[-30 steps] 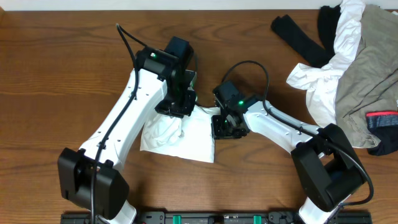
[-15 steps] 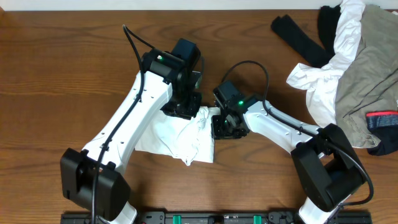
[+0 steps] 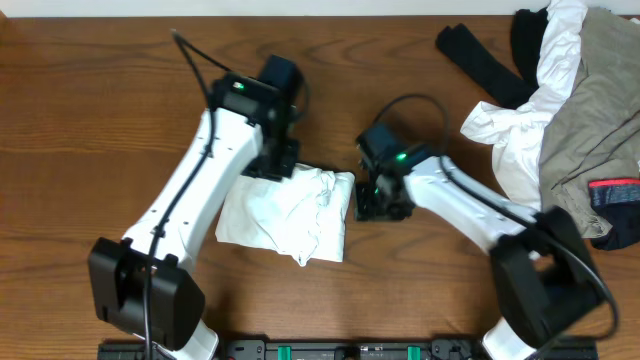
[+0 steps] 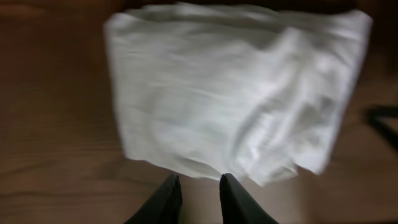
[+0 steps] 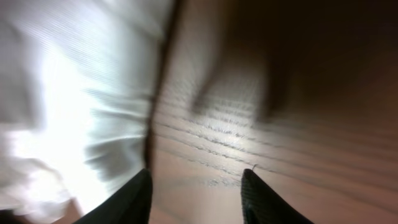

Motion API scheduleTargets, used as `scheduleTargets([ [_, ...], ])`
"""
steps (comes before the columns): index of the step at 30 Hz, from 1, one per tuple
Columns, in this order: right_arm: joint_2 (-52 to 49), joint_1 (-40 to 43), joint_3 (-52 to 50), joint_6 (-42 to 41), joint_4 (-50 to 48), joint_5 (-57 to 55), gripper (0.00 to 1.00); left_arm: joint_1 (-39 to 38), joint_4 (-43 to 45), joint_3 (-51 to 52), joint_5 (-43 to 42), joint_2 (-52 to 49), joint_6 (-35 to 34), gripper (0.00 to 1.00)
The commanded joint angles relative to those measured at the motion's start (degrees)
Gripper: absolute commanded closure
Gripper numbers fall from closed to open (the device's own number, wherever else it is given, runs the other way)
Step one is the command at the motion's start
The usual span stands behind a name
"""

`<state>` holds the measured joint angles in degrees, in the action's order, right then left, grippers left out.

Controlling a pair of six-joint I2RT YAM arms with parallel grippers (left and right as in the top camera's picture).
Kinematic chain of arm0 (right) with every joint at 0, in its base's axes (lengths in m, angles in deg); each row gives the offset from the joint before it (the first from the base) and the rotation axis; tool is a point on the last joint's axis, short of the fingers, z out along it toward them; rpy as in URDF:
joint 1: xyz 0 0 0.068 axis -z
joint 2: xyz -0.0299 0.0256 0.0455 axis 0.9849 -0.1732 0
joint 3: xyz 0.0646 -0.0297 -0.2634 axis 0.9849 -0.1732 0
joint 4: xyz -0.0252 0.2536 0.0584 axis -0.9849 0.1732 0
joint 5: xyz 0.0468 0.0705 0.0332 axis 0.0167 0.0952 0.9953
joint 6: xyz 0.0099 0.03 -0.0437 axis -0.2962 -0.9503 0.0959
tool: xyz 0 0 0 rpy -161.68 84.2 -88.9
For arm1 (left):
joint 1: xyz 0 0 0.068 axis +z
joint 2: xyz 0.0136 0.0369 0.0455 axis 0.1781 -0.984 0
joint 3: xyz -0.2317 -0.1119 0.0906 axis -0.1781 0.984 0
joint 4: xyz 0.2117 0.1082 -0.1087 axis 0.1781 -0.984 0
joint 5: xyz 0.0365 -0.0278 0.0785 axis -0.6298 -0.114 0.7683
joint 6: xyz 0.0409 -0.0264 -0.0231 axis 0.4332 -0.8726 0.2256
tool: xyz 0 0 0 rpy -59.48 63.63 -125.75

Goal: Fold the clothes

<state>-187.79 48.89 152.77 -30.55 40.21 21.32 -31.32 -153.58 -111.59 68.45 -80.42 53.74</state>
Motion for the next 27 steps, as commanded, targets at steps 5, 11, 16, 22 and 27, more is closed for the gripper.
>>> scheduleTargets([
  [5, 6.51, -0.11, 4.57, 4.59, -2.27, 9.44, 0.46, 7.04, -0.04, -0.20, 2.82, 0.83, -0.48, 0.75],
  [11, 0.63, -3.04, 4.28, 0.37, -6.27, 14.80, 0.46, 7.43, -0.04, -0.20, 2.82, 0.83, -0.48, 0.76],
  [16, -5.07, -5.29, 4.28, 0.11, -8.44, 17.92, 0.46, 7.43, -0.07, -0.20, 2.82, 0.83, -0.48, 0.75],
  [22, -8.85, -6.67, 4.28, 0.11, -12.76, 17.75, 0.57, 7.43, -0.04, -0.20, 2.82, 0.83, -0.48, 0.75],
  [27, -8.79, -6.64, 4.31, 1.01, -14.58, 18.34, 0.98, 7.43, -0.02, -0.20, 2.82, 0.83, -0.46, 0.75],
])
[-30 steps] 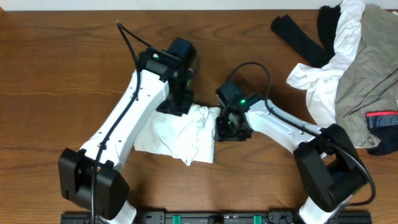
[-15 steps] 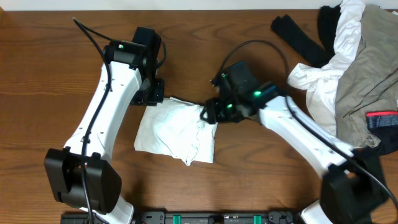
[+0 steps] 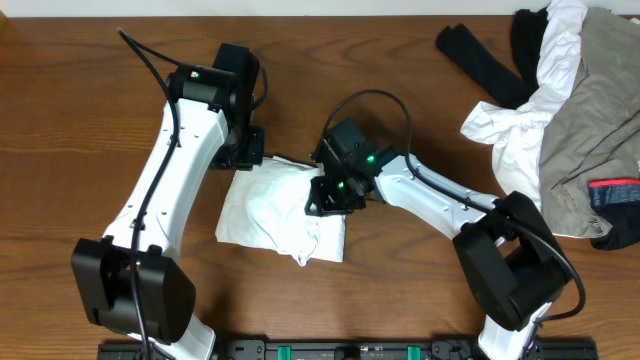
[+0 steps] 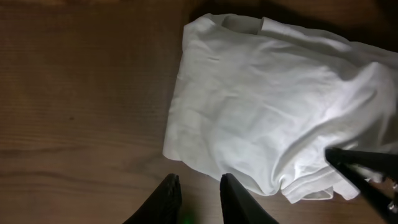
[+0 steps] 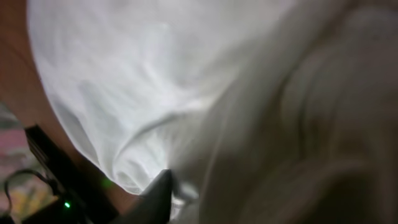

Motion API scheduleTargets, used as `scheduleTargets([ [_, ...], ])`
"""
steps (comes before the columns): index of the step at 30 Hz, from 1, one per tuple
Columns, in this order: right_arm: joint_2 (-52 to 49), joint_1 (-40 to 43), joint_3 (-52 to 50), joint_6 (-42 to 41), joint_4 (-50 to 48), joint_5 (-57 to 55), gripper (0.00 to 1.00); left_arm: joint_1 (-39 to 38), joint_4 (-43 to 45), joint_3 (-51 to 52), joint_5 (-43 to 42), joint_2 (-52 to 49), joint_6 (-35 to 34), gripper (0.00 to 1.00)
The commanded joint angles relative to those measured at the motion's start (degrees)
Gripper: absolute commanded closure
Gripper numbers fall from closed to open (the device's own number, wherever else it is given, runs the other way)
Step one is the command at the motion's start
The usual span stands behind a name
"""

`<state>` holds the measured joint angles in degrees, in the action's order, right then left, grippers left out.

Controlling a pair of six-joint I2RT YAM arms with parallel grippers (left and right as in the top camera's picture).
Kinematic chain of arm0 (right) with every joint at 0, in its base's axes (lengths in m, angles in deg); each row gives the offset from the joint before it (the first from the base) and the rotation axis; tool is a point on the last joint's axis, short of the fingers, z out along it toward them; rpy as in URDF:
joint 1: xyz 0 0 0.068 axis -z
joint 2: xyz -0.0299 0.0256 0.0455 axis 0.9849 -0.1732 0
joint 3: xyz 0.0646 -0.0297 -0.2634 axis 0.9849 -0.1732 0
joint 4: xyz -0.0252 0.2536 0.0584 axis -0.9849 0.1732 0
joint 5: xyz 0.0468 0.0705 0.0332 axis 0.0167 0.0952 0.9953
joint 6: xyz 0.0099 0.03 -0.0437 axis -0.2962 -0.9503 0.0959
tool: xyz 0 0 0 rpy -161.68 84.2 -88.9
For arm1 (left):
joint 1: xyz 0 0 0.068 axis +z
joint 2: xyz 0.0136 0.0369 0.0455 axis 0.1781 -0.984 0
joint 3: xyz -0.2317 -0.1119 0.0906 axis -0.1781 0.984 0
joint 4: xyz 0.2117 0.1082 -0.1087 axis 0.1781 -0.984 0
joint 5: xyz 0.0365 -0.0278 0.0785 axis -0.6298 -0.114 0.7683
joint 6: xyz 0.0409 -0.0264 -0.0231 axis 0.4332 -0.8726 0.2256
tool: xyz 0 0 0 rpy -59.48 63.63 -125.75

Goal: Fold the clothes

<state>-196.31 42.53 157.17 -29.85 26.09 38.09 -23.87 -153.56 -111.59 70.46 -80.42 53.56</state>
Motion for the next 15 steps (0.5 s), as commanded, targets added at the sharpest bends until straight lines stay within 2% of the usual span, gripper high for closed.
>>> scheduleTargets([
  [1, -0.24, -0.15, 0.02, 0.39, -0.42, 2.27, 0.99, -0.02, -0.07, -0.20, 0.81, 0.83, -0.31, 0.75],
  [4, 1.03, 0.42, 1.29, 1.97, 1.66, 4.68, 0.99, -0.02, -0.04, -0.20, 0.85, 0.83, -0.28, 0.75],
  [11, 9.68, 3.96, 3.63, 2.64, 9.03, -3.85, 0.99, 0.00, -0.04, -0.20, 0.87, 0.83, -0.26, 0.75],
  [15, 9.88, 5.64, 3.43, 2.64, 13.16, -5.92, 0.99, -0.02, -0.04, -0.20, 0.85, 0.83, -0.26, 0.75],
])
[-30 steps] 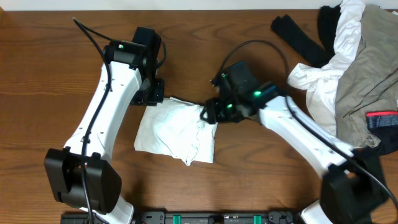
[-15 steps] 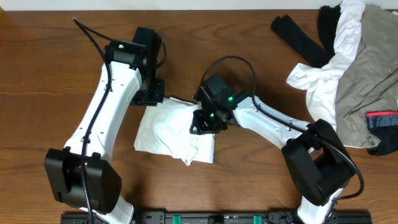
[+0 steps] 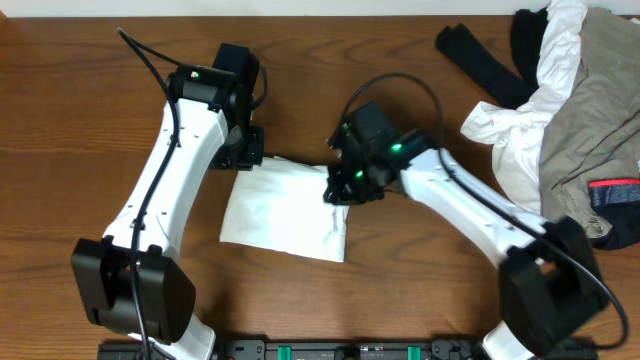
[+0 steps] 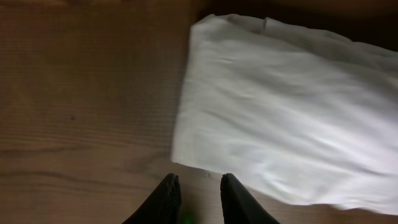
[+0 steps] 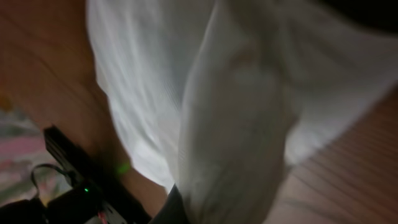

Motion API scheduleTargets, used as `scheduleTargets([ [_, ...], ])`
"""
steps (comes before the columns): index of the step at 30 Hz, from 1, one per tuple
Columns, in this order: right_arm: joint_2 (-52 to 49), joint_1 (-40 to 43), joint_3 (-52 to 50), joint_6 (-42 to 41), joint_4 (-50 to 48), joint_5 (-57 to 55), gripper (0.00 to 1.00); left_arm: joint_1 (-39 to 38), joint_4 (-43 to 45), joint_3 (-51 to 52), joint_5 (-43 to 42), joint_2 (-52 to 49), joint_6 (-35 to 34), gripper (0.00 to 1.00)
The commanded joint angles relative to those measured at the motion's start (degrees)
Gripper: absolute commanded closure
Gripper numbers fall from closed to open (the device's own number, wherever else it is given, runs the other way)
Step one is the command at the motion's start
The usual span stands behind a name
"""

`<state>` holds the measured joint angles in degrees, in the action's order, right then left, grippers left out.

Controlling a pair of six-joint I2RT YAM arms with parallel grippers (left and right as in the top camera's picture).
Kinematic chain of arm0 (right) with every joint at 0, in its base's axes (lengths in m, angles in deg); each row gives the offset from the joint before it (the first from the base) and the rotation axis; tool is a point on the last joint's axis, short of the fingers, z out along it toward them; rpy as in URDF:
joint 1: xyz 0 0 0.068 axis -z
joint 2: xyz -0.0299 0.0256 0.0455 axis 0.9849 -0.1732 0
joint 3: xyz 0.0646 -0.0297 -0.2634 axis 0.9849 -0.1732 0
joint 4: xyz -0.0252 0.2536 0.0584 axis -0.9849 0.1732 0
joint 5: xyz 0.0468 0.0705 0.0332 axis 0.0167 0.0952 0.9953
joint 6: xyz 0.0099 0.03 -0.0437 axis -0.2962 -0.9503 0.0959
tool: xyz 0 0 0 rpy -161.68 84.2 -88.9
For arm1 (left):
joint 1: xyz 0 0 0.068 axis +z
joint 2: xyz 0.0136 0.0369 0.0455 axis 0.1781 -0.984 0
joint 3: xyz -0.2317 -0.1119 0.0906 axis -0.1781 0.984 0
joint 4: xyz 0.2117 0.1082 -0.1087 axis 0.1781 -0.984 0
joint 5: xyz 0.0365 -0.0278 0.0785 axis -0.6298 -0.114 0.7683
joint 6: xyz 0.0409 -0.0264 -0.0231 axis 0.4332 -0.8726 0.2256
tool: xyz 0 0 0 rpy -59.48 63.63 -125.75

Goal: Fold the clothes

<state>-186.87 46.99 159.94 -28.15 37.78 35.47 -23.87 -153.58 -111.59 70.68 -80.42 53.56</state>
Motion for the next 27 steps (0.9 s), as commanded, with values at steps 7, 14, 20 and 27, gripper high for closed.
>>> scheduleTargets([
  [7, -3.58, 1.11, -1.42, 0.28, 3.43, -8.72, 0.94, -0.02, -0.48, -0.20, 0.63, 0.83, -0.28, 0.74],
  [14, -6.21, 1.27, -1.42, -2.10, 8.76, -15.98, 0.87, -0.04, -1.95, -0.20, 0.59, 0.83, -0.28, 0.75],
  [20, -6.19, 3.04, -1.42, -2.45, 10.75, -20.24, 0.83, -0.13, -1.49, -0.20, -5.35, 0.83, -0.04, 0.74],
  [27, -5.49, 3.43, -1.01, 3.74, 9.11, -16.44, 0.83, -0.83, 1.31, -0.11, -14.82, 0.83, 2.16, 0.74],
])
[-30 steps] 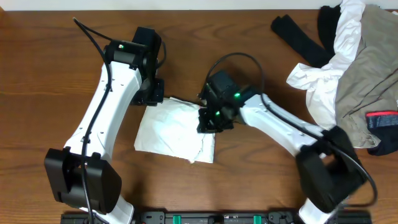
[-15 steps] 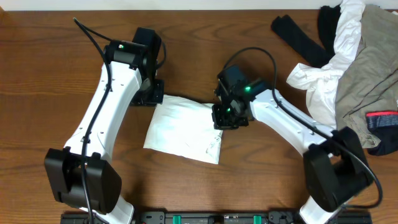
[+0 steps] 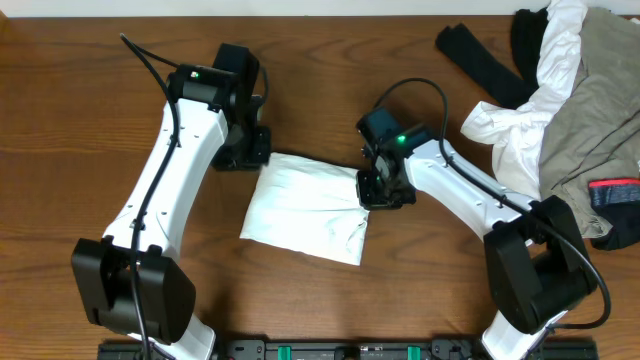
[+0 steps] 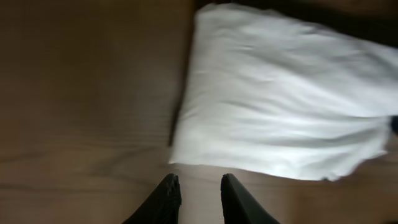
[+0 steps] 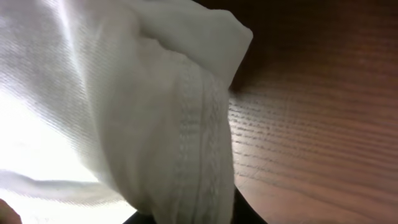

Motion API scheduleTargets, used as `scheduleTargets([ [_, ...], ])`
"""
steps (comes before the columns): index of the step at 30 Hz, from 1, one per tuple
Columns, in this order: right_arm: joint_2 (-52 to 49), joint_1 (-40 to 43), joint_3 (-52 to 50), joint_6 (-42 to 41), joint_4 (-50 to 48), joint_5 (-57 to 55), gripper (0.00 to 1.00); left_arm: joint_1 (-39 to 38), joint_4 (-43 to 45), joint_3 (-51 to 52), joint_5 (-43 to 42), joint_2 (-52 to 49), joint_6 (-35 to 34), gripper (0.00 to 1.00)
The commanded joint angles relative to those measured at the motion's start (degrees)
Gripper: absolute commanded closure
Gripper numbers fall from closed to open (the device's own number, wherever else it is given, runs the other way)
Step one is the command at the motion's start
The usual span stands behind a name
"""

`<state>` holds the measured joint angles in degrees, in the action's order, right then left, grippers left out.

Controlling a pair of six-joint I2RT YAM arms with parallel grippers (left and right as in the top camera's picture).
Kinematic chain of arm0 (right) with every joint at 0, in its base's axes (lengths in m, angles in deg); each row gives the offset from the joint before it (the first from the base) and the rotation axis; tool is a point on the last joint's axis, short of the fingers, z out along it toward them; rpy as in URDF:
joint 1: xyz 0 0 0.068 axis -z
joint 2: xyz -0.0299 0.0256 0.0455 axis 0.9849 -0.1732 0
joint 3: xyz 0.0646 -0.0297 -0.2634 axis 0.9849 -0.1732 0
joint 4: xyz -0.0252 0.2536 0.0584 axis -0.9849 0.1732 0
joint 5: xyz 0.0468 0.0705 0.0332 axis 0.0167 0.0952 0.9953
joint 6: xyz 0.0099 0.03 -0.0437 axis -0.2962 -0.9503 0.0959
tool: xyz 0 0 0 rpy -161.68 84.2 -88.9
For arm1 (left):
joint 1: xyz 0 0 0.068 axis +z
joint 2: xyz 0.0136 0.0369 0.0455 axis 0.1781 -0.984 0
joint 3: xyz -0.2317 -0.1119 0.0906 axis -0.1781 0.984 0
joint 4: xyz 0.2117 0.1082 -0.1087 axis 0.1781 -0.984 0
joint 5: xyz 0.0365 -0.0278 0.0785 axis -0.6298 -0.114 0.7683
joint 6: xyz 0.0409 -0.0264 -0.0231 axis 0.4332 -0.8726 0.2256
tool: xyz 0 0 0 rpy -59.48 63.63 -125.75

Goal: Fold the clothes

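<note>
A folded white garment [image 3: 300, 208] lies flat on the wooden table [image 3: 80, 120], tilted slightly. My right gripper [image 3: 378, 192] is at its right edge and shut on it. In the right wrist view the stitched hem [image 5: 199, 143] fills the space between the fingers and hides most of them. My left gripper [image 3: 245, 155] sits at the garment's upper left corner, just off the cloth. Its fingers [image 4: 168, 196] stand a little apart over bare wood, with the garment [image 4: 280, 118] ahead of them.
A heap of unfolded clothes [image 3: 570, 100], white and grey, fills the back right corner. A black sock [image 3: 485, 60] lies next to it, and a red and blue item [image 3: 615, 195] at the right edge. A dark rail [image 3: 320, 350] runs along the front edge.
The garment has shifted to the right and a little toward the front, with my right gripper shut on its right edge. The left arm has stayed where it was.
At first the garment lay rumpled, my left gripper at its top edge and my right gripper open beside its right edge. Then the left had drawn back left and the right was over the cloth. Later the cloth lay smooth in the right gripper's hold, and now further right.
</note>
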<state>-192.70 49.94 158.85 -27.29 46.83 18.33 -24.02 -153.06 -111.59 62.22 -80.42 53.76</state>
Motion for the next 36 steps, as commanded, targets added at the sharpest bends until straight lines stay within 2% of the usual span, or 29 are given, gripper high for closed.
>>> scheduleTargets([
  [1, 0.70, 0.50, 0.31, 3.72, 0.31, 1.49, 0.83, -0.94, 1.49, -0.04, -7.50, 0.83, 2.78, 0.75],
  [7, 6.75, 0.52, 3.04, 5.53, 4.76, 2.54, 0.82, -3.08, 6.95, 1.64, -7.74, 0.83, 6.54, 0.75],
  [8, 8.35, 0.39, 3.10, 5.66, 4.83, 2.56, 0.79, -3.39, 8.04, 2.19, -7.74, 0.83, 7.78, 0.75],
  [10, 10.75, -0.11, 3.10, 5.70, 5.03, 2.56, 0.67, -3.74, 10.10, 3.23, -7.89, 0.81, 9.84, 0.74],
  [11, 11.63, -0.48, 3.08, 6.25, 5.27, 2.51, 0.65, -3.78, 11.30, 3.80, -7.89, 0.79, 10.36, 0.74],
  [15, 12.17, -2.51, 2.93, 10.84, 6.51, 2.51, 0.64, -3.80, 15.96, 6.12, -7.91, 0.35, 12.28, 0.74],
  [18, 11.78, -4.76, 1.75, 15.76, 6.45, 2.05, 0.67, -3.80, 18.95, 7.87, -10.32, -0.31, 13.68, 0.74],
  [23, 11.80, -9.35, -1.01, 22.80, 3.96, -4.70, 0.68, -3.80, 22.08, 9.70, -13.20, -2.75, 15.58, 0.74],
  [27, 11.80, -13.20, -3.21, 26.29, 0.76, -5.25, 0.65, -3.80, 25.29, 11.13, -13.22, -5.68, 15.67, 0.74],
  [32, 11.80, -16.79, -8.07, 29.55, -5.66, -5.33, 0.56, -3.80, 25.49, 11.19, -13.22, -10.36, 15.67, 0.74],
  [36, 11.80, -17.94, -12.37, 32.57, -10.14, -10.32, 0.47, -3.80, 25.49, 11.19, -13.22, -13.44, 15.67, 0.74],
])
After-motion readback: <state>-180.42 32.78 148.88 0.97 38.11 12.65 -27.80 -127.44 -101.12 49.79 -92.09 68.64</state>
